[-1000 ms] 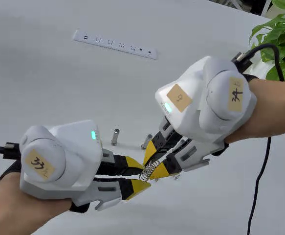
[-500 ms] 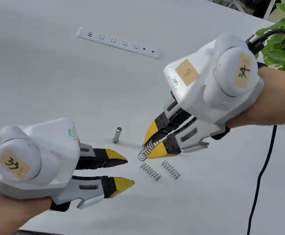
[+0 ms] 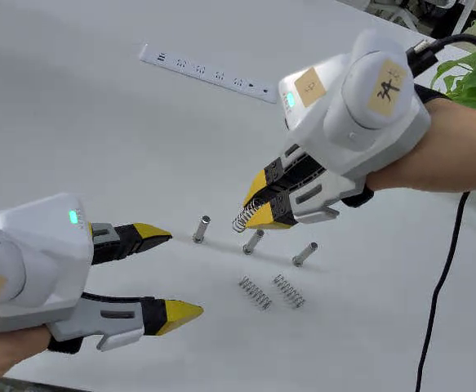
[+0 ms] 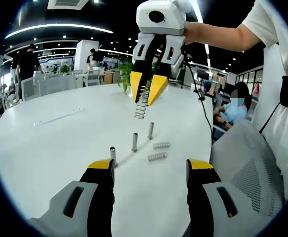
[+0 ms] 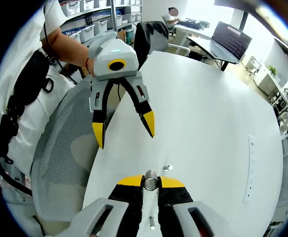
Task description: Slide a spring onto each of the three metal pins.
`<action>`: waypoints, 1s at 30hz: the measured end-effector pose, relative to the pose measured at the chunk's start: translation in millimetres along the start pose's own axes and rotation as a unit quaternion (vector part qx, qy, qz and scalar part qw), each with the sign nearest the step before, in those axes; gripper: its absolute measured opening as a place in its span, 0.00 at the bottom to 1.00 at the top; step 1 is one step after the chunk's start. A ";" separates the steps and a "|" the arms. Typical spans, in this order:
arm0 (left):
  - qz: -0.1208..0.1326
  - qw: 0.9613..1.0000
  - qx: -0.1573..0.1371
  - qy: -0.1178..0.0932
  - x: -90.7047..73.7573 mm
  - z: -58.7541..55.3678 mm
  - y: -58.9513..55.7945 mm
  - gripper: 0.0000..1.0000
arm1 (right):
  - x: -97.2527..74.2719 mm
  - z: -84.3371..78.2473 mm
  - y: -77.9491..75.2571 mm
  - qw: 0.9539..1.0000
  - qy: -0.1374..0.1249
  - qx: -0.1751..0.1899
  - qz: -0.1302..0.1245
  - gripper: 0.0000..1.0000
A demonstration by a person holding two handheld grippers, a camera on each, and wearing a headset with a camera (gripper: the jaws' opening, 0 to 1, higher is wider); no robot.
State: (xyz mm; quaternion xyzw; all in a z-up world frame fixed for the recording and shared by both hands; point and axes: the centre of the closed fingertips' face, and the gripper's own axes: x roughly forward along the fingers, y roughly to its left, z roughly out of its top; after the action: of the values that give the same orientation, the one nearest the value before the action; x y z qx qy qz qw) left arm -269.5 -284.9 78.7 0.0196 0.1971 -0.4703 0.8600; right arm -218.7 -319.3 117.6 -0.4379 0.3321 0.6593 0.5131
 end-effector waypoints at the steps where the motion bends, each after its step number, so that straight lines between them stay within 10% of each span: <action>1: 0.001 1.000 -0.002 -0.003 0.2 0.2 0.4 0.61 | 1.4 0.4 -4.4 1.000 0.001 0.004 -0.002 0.07; 13: -0.008 0.999 -0.008 -0.046 8.6 -3.0 -9.4 0.87 | 33.2 -5.0 -29.8 0.999 0.023 0.023 -0.007 0.07; 30: -0.015 0.998 -0.023 -0.053 16.0 -7.1 -12.2 0.93 | 60.9 -10.5 -34.3 0.999 0.031 0.036 -0.005 0.07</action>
State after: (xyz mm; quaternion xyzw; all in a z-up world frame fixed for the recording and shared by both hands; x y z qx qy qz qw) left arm -274.0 -303.0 68.4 -0.0283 0.1618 -0.4788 0.8624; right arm -188.5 -296.4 57.9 -0.4411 0.3693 0.6302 0.5214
